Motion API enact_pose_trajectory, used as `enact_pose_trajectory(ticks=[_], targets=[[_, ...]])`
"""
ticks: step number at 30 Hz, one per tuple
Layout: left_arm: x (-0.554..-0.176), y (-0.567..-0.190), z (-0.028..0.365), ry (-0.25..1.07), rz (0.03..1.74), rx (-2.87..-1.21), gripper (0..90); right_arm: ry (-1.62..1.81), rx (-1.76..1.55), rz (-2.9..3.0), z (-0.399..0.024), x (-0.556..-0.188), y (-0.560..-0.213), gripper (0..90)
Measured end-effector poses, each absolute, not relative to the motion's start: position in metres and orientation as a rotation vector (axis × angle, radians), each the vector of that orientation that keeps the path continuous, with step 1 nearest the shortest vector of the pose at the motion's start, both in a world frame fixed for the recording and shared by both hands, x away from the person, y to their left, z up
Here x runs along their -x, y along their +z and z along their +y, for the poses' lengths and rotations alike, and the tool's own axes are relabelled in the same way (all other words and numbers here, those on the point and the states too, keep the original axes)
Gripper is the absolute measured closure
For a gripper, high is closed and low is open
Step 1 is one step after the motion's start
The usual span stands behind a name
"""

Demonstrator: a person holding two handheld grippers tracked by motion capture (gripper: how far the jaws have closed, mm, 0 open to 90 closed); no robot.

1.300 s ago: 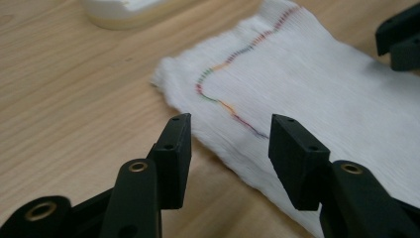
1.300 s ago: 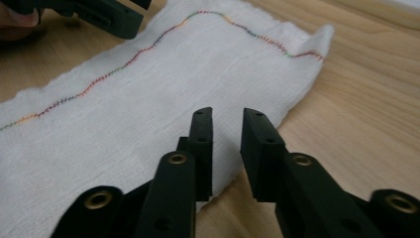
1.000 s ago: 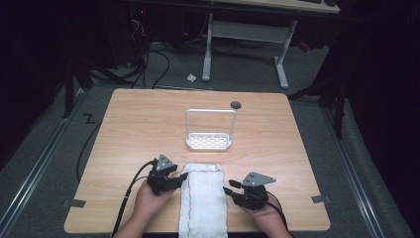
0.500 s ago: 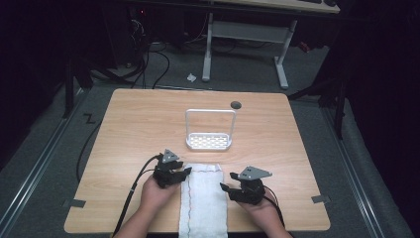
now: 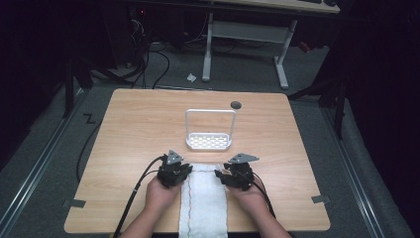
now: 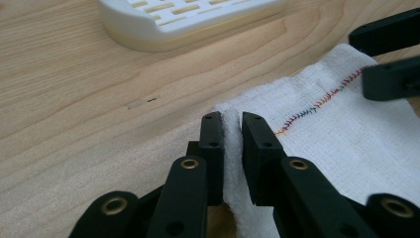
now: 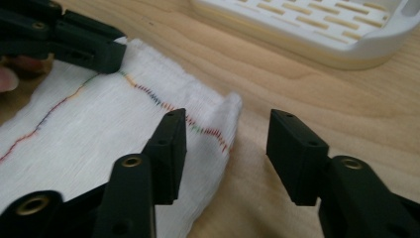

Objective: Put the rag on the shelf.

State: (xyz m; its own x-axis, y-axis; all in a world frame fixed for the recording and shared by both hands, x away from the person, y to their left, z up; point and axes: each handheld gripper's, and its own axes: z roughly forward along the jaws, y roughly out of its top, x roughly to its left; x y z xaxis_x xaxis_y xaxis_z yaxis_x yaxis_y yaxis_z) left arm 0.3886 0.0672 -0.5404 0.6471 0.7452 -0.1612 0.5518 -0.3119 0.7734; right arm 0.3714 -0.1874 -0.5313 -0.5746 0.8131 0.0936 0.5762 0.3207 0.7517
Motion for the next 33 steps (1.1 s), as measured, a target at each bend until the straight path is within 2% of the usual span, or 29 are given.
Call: enact_pose_trajectory(ticks=[5,6,11,13,26,33], targets=[[-0.389,-0.54,0.069,0.272,1.02,-1.999,80.9,1.106,-1.266,2.327,-0.181,-0.38,-0.534,64.1],[-0.389,-0.541,0.069,0.264,1.022,-1.993,81.0,1.094,-1.24,2.339,-0.179,-0.378,-0.534,70.0],[-0.388,-0.541,0.07,0.263,1.029,-1.99,81.0,1.131,-1.246,2.365,-0.178,-0.378,-0.535,83.0],[-0.389,-0.541,0.07,0.263,1.027,-1.991,81.1,1.133,-1.242,2.375,-0.178,-0.377,-0.535,85.2],[-0.377,-0.536,0.076,0.346,0.994,-1.925,82.9,1.176,-1.176,2.287,-0.171,-0.363,-0.524,86.2],[-0.371,-0.521,0.078,0.368,0.988,-1.851,83.0,1.257,-1.133,2.221,-0.173,-0.357,-0.514,86.0]])
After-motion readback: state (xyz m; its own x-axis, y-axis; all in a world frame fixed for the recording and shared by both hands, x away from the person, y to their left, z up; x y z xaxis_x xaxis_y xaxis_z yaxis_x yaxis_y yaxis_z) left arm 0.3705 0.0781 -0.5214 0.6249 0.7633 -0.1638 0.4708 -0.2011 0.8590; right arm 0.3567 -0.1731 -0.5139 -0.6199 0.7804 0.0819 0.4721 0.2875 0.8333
